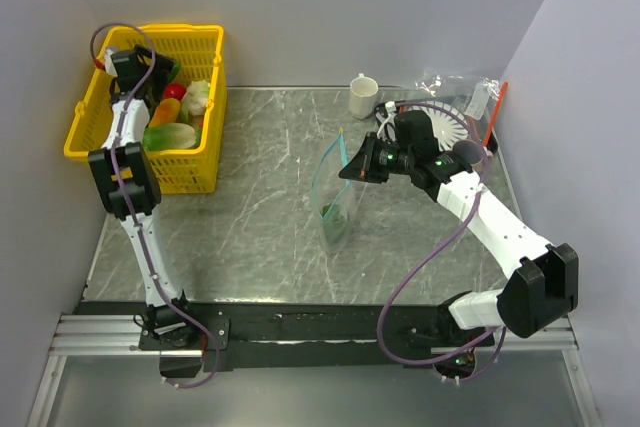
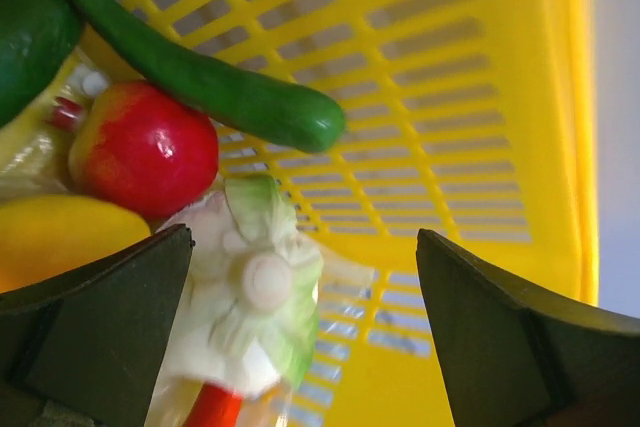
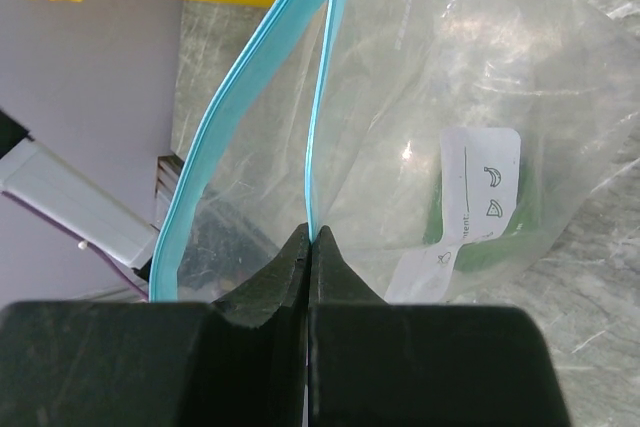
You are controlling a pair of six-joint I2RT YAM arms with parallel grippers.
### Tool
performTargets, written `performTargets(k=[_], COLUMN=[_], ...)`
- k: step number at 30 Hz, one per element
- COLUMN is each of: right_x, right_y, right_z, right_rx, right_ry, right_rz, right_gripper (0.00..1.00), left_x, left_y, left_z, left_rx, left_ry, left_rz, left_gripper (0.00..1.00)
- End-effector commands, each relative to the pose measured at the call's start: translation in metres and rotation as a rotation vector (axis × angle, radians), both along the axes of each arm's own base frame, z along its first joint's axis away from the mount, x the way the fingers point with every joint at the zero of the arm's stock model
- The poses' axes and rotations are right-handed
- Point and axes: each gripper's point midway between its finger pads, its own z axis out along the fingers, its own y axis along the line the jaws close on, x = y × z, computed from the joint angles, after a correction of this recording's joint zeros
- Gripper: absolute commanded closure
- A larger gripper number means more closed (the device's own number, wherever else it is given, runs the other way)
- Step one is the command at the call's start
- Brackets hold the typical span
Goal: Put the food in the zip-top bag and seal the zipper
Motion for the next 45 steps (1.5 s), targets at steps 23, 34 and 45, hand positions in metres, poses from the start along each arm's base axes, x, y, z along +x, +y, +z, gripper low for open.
performTargets(k=[23, 34, 45], right_x=[0.008, 0.008, 0.006], right_y=[-0.009, -0.004, 0.003], right_z=[0.008, 0.005, 0.007], right_rx=[-0.044, -0.028, -0.016], right_ry=[-0.028, -0.021, -0.027], right_rz=[-0.047, -0.032, 0.006], right_gripper=[1.00, 1.00, 1.00], left_x=[0.072, 0.065, 0.021], left_y=[0.027, 0.003, -0.005], left_z=[-0.045, 0.002, 0.098], left_rx=[-0.772, -0.504, 0.114], left_ry=[-0.309, -0.288, -0.296], left_rz=[0.432, 0.244, 0.106], left_gripper=[0.16, 0.12, 0.07])
